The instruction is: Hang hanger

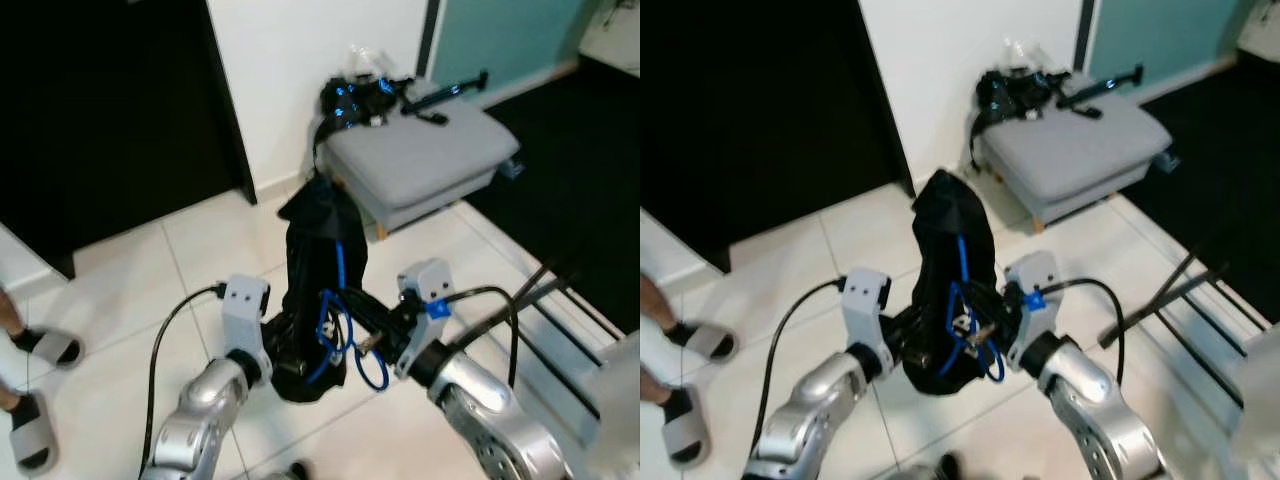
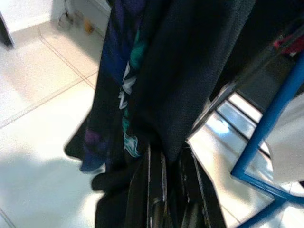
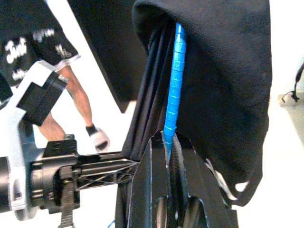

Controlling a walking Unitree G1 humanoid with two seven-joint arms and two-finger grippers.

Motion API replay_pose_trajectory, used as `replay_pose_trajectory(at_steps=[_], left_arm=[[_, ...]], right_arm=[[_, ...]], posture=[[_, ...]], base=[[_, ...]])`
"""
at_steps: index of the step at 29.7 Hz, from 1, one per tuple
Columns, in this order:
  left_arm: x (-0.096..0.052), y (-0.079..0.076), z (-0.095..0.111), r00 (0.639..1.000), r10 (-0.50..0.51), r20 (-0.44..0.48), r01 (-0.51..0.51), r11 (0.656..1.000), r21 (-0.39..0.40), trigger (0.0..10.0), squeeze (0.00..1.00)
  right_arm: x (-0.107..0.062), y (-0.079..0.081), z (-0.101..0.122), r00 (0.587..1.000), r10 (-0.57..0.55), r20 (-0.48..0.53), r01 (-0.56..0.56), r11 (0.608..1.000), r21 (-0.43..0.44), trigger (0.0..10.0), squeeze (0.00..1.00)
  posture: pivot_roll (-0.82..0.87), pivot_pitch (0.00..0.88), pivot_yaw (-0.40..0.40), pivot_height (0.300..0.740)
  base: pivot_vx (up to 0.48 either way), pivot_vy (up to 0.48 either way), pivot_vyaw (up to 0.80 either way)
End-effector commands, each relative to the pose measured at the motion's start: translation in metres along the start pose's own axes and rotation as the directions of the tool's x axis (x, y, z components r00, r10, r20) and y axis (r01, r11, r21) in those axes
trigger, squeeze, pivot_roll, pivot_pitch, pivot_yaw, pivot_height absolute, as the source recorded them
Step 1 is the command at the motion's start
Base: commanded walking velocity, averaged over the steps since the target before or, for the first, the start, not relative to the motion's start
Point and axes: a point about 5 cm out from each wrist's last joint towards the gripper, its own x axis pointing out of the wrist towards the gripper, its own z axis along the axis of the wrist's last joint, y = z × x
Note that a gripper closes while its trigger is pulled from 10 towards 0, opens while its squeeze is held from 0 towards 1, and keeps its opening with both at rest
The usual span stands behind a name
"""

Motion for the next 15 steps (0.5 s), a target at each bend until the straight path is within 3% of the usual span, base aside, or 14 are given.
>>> replay_pose_trajectory(at_steps=[1,15], left_arm=[[-0.0014,0.0069,0.0254,0.99,0.022,0.143,-0.02,1.0,-0.015,10.0,0.0],[-0.0012,0.0067,0.0262,0.99,0.021,0.14,-0.019,1.0,-0.011,10.0,0.0]], right_arm=[[-0.0065,0.0019,-0.0312,0.988,-0.007,-0.151,0.013,0.999,0.037,10.0,0.0],[-0.0049,0.0093,-0.0313,0.984,0.07,-0.167,-0.069,0.998,0.016,10.0,0.0]], posture=[[-0.03,0.228,0.047,0.74],[-0.03,0.233,0.045,0.74]], base=[[0.0,0.0,0.77],[0.0,0.0,0.76]])
